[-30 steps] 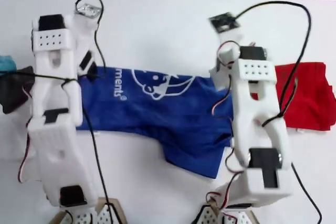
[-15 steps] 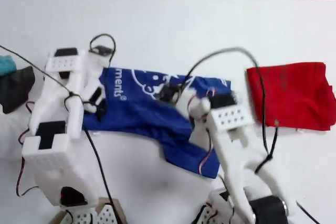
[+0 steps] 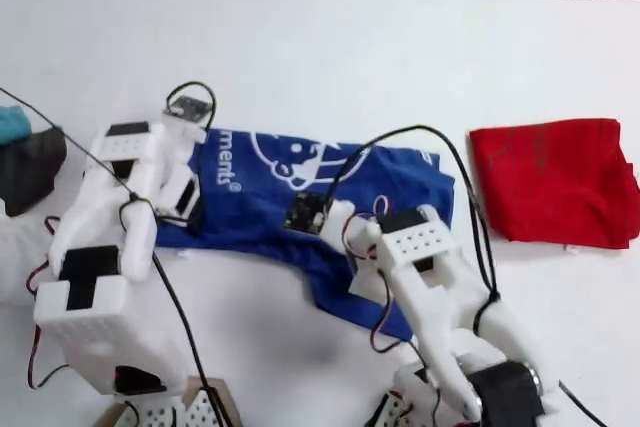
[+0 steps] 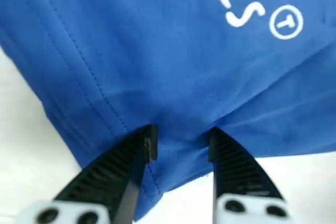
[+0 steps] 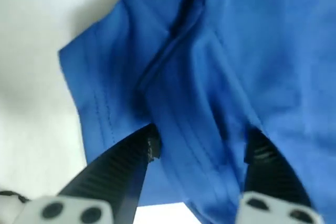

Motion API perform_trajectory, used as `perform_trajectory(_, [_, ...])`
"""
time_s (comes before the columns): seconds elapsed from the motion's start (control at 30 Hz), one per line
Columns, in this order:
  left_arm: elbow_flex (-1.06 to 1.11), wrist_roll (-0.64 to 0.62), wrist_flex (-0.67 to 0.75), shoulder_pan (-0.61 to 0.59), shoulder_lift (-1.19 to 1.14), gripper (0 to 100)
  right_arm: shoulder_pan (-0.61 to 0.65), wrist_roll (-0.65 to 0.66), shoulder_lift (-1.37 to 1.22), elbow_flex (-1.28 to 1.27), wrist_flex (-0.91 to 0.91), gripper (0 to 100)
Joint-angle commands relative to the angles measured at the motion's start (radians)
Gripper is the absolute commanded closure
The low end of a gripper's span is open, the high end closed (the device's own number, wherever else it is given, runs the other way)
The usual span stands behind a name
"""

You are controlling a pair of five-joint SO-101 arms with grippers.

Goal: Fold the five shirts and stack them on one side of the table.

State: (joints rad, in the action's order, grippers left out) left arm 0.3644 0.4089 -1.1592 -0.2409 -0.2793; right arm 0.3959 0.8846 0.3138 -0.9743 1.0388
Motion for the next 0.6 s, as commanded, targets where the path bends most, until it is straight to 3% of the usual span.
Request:
perform_trajectory(0.0, [0.005,-0.012,0.068,0.009,0.008,82,-0.012,0.005,-0.047,0.011,-0.025,82.8])
perform_trajectory(0.23, [0.005,-0.012,0.068,0.011,0.005,82,-0.008,-0.083,-0.048,0.068,-0.019,98.3])
perform_trajectory(0.57, [0.005,-0.011,0.068,0.011,0.005,82,-0.007,-0.094,-0.048,0.181,0.147,96.5])
